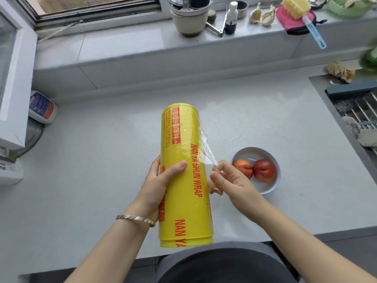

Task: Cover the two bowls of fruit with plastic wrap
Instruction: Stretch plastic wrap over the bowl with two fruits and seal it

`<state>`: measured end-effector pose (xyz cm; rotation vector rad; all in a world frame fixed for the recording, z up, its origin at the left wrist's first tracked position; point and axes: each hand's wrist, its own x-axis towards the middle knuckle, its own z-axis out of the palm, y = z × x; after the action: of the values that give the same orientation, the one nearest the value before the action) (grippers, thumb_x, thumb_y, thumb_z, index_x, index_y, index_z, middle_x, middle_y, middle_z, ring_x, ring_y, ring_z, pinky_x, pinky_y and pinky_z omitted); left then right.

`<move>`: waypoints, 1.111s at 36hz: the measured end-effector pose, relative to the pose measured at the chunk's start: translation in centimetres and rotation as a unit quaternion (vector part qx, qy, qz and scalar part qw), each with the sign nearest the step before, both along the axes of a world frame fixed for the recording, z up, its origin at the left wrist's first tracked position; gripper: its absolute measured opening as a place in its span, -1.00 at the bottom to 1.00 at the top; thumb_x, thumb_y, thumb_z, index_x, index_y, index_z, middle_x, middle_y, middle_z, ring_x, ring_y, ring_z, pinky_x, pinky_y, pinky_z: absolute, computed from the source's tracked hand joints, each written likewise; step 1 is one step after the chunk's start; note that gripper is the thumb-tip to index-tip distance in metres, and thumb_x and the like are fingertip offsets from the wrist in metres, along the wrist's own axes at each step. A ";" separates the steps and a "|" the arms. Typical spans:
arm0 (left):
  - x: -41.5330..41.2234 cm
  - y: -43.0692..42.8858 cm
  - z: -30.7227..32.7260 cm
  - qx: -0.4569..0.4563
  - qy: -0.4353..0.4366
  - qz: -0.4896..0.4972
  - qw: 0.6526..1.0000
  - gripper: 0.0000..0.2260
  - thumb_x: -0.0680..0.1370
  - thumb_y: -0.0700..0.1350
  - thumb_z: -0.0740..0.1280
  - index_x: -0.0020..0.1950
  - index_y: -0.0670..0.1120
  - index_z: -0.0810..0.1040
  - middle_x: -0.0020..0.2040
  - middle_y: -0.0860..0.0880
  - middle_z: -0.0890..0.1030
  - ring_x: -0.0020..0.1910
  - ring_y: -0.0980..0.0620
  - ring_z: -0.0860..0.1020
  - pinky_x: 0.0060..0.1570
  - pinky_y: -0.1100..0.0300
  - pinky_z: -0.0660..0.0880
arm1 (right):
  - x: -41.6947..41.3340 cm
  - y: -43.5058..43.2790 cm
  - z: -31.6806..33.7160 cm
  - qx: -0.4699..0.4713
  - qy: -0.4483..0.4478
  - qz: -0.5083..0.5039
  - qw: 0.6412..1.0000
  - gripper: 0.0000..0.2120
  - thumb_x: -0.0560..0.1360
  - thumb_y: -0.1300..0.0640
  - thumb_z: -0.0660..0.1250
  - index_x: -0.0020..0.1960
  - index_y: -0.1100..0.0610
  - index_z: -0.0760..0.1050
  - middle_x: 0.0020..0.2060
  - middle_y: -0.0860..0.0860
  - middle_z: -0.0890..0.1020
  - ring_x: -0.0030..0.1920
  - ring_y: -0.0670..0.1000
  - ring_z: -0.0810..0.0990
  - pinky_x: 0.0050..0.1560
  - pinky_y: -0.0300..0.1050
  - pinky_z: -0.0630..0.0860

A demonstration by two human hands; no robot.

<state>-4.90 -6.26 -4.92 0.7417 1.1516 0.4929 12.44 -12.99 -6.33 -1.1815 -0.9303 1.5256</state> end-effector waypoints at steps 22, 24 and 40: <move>0.3 0.4 0.7 0.083 0.084 0.074 0.990 -0.17 0.20 0.03 0.58 0.39 0.08 0.27 0.14 -0.04 0.59 -0.04 -0.08 0.65 -0.17 -0.02 0.62 | -1.7 -0.9 1.6 -0.101 -0.014 0.007 0.995 -0.73 0.60 0.15 0.10 -0.28 0.15 0.27 -0.58 -0.09 0.40 -0.53 -0.09 0.45 -0.43 -0.30 0.43; 0.6 0.2 0.6 0.101 0.098 0.086 0.986 -0.13 0.17 0.05 0.60 0.39 0.05 0.26 0.14 -0.02 0.58 -0.01 -0.07 0.64 -0.11 -0.03 0.61 | -2.2 -0.9 1.9 -0.112 -0.004 -0.018 0.994 -0.71 0.61 0.13 0.07 -0.28 0.14 0.25 -0.59 -0.10 0.36 -0.61 -0.08 0.39 -0.54 -0.28 0.34; 0.5 0.2 0.0 0.068 -0.046 0.045 0.996 -0.28 0.27 0.04 0.45 0.37 -0.09 0.28 0.12 -0.13 0.61 0.00 -0.14 0.64 -0.01 -0.15 0.56 | -0.3 0.0 2.2 0.004 -0.050 -0.095 0.994 -0.71 0.43 0.12 0.13 0.01 -0.05 0.58 0.03 -0.25 0.64 0.16 -0.16 0.57 0.10 -0.29 0.52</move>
<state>-4.35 -6.06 -4.95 0.7793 1.0763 0.6792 12.13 -13.03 -4.09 -1.3132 -0.8619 1.3198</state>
